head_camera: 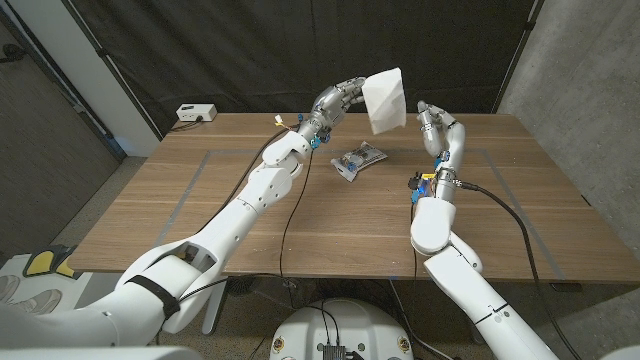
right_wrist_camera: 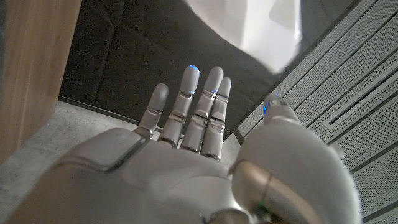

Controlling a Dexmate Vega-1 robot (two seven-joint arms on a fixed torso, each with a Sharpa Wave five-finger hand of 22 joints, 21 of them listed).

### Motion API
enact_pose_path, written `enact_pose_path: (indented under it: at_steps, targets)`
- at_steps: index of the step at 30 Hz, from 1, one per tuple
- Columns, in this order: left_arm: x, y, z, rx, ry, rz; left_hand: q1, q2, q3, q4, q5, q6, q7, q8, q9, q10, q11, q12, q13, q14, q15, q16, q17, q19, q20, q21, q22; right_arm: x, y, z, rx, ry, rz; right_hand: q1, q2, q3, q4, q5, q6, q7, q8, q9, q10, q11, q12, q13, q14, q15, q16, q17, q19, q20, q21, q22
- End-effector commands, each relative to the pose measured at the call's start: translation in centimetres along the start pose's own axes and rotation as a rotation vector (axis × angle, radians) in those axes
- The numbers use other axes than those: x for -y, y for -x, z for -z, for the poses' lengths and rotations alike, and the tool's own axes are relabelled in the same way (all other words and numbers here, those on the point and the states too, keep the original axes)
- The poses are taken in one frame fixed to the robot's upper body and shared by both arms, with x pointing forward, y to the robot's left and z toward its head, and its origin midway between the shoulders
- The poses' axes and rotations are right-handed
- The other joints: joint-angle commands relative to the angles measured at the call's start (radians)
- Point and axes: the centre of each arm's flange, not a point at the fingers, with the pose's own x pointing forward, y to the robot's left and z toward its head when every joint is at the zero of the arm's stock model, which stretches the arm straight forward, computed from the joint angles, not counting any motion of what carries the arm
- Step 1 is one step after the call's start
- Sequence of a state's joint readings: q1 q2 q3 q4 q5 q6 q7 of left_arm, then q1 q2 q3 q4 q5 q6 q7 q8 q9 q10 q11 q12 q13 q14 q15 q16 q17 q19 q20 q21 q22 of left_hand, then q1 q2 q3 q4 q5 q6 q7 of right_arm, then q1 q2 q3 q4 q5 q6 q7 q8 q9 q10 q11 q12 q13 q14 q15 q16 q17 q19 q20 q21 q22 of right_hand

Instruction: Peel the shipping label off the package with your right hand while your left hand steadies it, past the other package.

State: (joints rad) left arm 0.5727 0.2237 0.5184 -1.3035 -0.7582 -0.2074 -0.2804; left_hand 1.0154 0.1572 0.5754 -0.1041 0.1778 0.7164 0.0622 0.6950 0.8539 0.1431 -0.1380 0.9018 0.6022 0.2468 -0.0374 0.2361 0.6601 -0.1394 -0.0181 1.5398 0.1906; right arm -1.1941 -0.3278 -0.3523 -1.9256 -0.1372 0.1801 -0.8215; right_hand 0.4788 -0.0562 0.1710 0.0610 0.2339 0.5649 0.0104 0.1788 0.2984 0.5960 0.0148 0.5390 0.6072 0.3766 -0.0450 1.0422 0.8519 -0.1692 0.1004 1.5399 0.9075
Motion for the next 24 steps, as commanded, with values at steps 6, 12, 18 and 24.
enact_pose_path:
  at_steps: [6,12,18,24]
  targets:
    - [-0.4,1.8,-0.4,0.001,-0.024,-0.007,0.001,0.007,0.006,-0.002,0.005,0.012,-0.014,0.104,0.002,0.026,-0.035,0.006,0.004,0.009,-0.084,0.002,0.003,-0.001,0.001,-0.003,0.003,-0.7,0.8,0.5,-0.04,-0.187,-0.16,-0.247,-0.054,-0.118,0.075,-0.032,-0.195,0.057,0.008,-0.076,-0.158,0.123,-0.146,-0.104,-0.124,0.067,-0.156,-0.192,-0.131,0.031,-0.019,0.021]
    - [-0.9,2.5,-0.8,0.007,-0.028,0.0,0.0,0.007,0.006,-0.002,0.005,0.012,-0.014,0.105,0.001,0.025,-0.038,0.005,0.003,0.009,-0.084,0.002,0.002,0.0,0.002,-0.003,0.003,-1.0,1.6,0.2,-0.045,-0.189,-0.118,-0.264,-0.037,-0.119,0.081,-0.029,-0.197,0.059,0.013,-0.083,-0.152,0.131,-0.152,-0.118,-0.119,0.075,-0.174,-0.219,-0.132,0.028,-0.016,0.021]
    - [-1.5,4.0,-0.8,0.004,-0.025,-0.007,0.0,0.007,0.006,-0.002,0.005,0.01,-0.015,0.105,0.0,0.024,-0.037,0.004,0.003,0.009,-0.084,0.001,0.002,0.0,0.0,-0.004,0.003,0.0,3.2,-0.8,-0.012,-0.17,0.0,-0.263,-0.021,-0.115,0.076,-0.028,-0.171,0.051,0.027,-0.088,-0.128,0.126,-0.152,-0.132,-0.104,0.072,-0.189,-0.246,-0.127,0.025,-0.012,0.022]
    - [-2.5,5.5,-0.2,-0.021,-0.008,-0.047,-0.001,0.006,0.006,-0.002,0.005,0.009,-0.017,0.107,0.001,0.025,-0.035,0.005,0.004,0.009,-0.084,0.001,0.002,-0.001,0.0,-0.004,0.003,-0.8,3.3,-1.1,0.033,-0.177,0.036,-0.252,-0.007,-0.109,0.065,-0.03,-0.138,0.04,0.039,-0.094,-0.088,0.107,-0.149,-0.151,-0.058,0.051,-0.2,-0.285,-0.09,0.013,-0.005,0.023]
